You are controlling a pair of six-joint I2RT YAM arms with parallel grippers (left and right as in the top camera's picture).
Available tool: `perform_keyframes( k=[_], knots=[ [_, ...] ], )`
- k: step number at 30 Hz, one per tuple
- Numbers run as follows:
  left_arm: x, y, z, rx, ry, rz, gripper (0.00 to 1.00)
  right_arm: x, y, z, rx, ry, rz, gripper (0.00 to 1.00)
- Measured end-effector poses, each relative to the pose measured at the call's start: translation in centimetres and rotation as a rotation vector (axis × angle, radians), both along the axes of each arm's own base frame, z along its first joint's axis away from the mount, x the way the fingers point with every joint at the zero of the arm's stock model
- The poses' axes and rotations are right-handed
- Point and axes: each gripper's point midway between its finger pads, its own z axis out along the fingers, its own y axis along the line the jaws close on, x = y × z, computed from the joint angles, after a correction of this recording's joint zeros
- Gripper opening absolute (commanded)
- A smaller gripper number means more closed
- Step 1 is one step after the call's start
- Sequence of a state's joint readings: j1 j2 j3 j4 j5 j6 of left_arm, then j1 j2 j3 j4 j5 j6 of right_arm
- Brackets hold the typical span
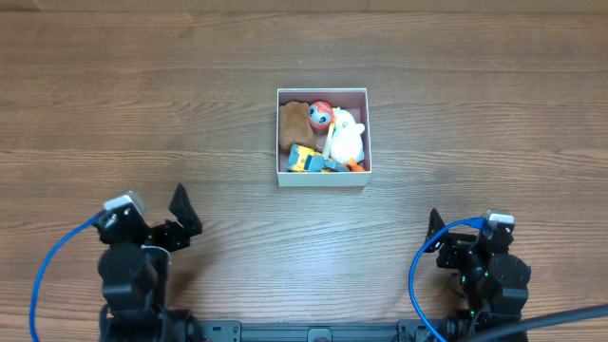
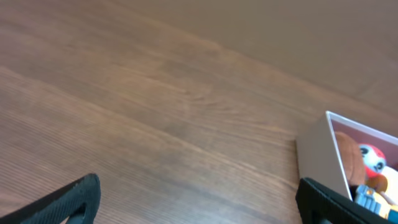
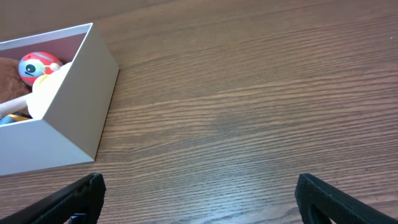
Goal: Pack container
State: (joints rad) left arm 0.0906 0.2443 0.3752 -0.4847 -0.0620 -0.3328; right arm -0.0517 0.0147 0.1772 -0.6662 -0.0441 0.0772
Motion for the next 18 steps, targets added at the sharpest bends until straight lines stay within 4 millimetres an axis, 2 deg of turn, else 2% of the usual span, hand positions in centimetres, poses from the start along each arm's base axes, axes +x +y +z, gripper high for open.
perform_keyframes(
  k=[5, 14, 18],
  knots=[
    [0.2, -0.5, -1.5, 0.002, -0.068, -0.025, 1.0, 0.0, 0.0, 0.0, 0.0, 0.0, 0.001, 1.0],
    [0.1, -0.6, -4.5, 0.001, -0.084, -0.03, 1.0, 0.0, 0.0, 0.0, 0.0, 0.0, 0.001, 1.0],
    [0.2, -0.6, -4.7, 0.001, -0.083, -0.03, 1.0, 0.0, 0.0, 0.0, 0.0, 0.0, 0.0, 1.0]
  ],
)
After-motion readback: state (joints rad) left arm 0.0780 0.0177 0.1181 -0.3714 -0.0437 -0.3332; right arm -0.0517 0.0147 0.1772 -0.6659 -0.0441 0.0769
